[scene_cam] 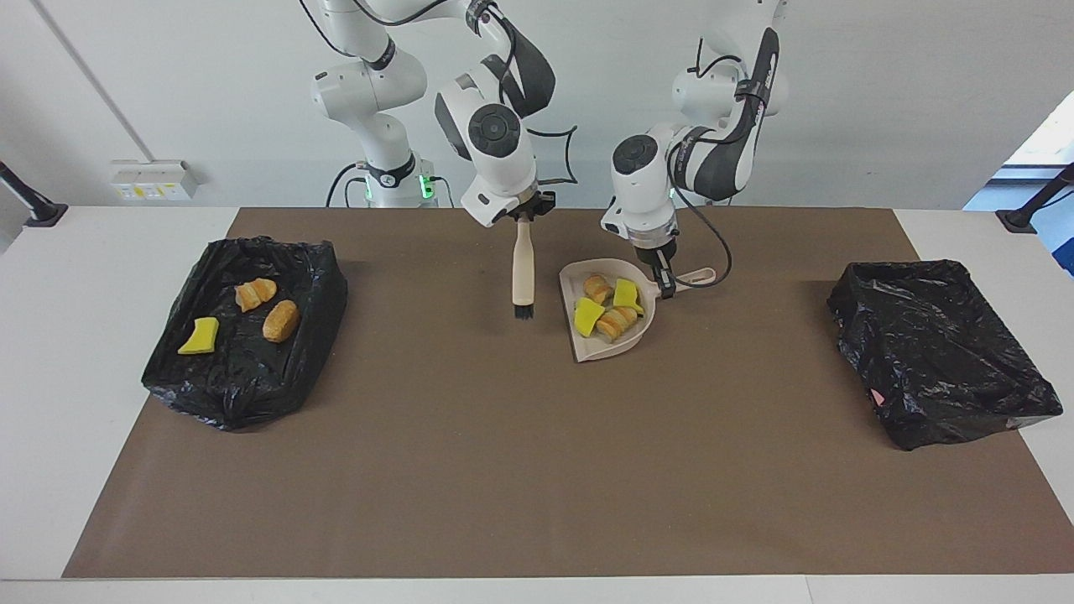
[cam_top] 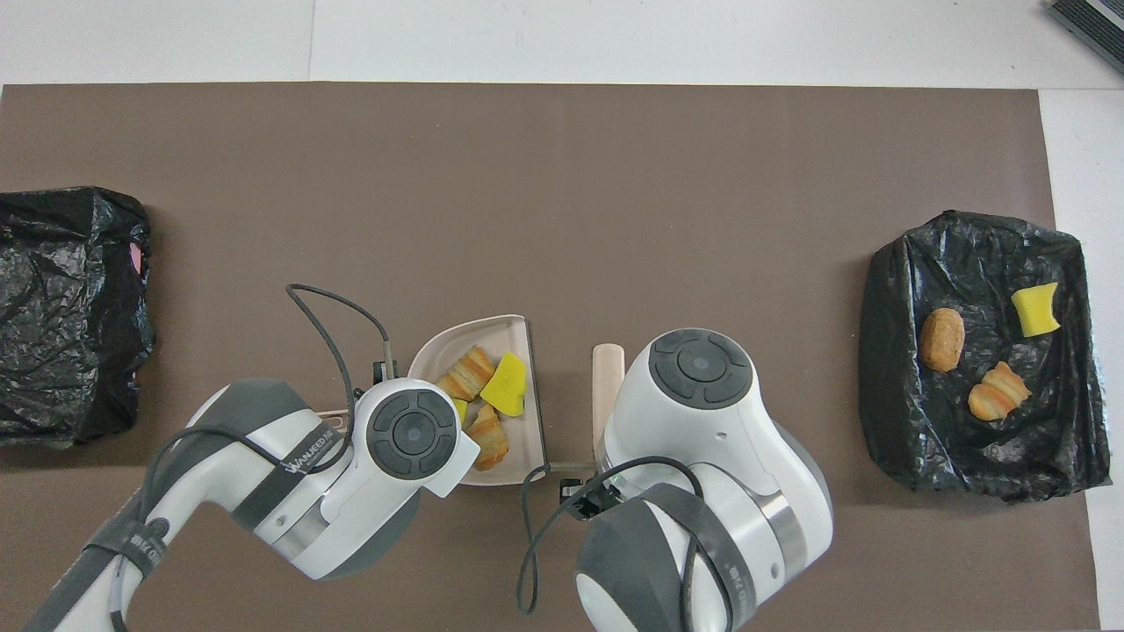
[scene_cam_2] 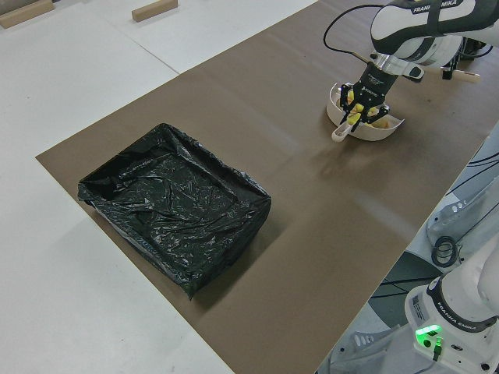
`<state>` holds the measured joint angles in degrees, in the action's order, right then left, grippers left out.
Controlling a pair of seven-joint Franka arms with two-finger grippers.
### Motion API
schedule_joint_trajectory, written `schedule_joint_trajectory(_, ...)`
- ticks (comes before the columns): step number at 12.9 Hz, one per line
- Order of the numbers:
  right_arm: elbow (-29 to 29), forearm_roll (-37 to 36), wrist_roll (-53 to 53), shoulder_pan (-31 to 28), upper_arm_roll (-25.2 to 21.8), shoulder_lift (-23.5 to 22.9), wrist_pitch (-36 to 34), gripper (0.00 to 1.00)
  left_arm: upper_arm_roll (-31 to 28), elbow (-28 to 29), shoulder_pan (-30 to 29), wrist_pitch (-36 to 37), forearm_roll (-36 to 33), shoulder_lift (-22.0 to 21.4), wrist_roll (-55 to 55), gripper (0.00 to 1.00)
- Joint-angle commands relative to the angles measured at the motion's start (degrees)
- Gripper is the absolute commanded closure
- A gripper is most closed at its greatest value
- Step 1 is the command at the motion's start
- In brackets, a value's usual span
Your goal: Sweep and dump trash in bin
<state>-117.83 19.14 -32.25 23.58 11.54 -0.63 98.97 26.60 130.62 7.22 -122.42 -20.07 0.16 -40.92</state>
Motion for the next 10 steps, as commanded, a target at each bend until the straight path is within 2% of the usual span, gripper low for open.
schedule_joint_trajectory(1,-7.0,-0.2,-1.8,1.5,0.6,4.1,2.6,1.00,-0.8,-1.3,-1.5,-1.1,2.3,-0.7,-4.7,1.00)
schedule_joint_trajectory(4,-9.7,-0.2,-2.1,5.1,0.6,4.6,3.9,1.00,-4.5,-3.4,-1.6,-0.3,4.9,-2.0,-11.3,1.00)
schedule_joint_trajectory(7,-15.0,-0.1,-5.3,9.2,0.6,5.0,11.5,1.00,-9.3,-3.5,-1.6,2.2,9.5,-5.8,-19.7,1.00)
schedule_joint_trajectory(8,-16.1,-0.1,-6.3,9.3,0.7,4.6,14.1,1.00,-11.3,-4.0,-1.6,3.6,11.4,-7.1,-22.9,1.00)
schedule_joint_trajectory(10,-17.1,-0.1,-6.1,10.9,0.6,4.6,15.2,1.00,-16.5,-8.3,-1.6,9.2,12.2,-7.5,-26.9,1.00)
